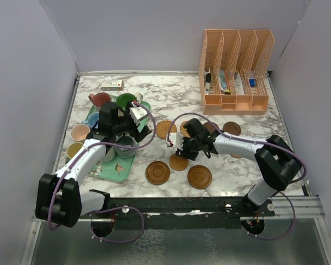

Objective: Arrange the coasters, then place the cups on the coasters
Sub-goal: Move the coaster to the center of the board.

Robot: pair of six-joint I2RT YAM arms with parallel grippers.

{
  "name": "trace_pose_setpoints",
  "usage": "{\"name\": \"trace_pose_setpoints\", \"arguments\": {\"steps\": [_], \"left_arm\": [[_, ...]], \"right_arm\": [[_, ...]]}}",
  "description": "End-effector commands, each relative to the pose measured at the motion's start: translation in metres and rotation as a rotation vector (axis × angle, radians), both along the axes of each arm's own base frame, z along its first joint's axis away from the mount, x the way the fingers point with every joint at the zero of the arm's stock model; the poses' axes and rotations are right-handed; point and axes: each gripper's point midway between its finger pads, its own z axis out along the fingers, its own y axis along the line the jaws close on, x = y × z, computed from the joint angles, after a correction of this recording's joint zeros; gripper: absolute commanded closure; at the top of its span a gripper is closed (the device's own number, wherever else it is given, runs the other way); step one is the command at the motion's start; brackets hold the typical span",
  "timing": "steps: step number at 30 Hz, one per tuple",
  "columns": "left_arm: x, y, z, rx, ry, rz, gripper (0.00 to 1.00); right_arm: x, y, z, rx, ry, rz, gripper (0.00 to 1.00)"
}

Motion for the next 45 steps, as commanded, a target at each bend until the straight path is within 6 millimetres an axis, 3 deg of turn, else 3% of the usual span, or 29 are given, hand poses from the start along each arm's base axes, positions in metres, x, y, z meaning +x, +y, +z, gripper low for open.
{"name": "trace_pose_setpoints", "arguments": {"steps": [1, 15, 27, 39, 45], "left_arm": [[-0.003, -0.005, 0.007, -0.029, -0.026, -0.037, 0.05], [-0.008, -0.009, 0.010, -0.050, -0.022, -0.068, 0.05], [-0.011, -0.011, 0.009, -0.061, -0.012, -0.078, 0.05], [-0.011, -0.013, 0.007, -0.068, -0.003, -0.088, 0.05], [-0.011, -0.013, 0.005, -0.069, 0.005, -0.091, 0.05]], "right_arm": [[-0.014, -0.042, -0.023, -0.159, -0.001, -0.029, 0.55], [0.019, -0.114, -0.022, -0.239, -0.061, -0.273, 0.58], [0.020, -0.173, -0.021, -0.288, -0.076, -0.378, 0.59], [0.019, -0.202, -0.021, -0.325, -0.071, -0.418, 0.59], [0.025, -0.195, -0.017, -0.294, -0.049, -0.422, 0.59]]}}
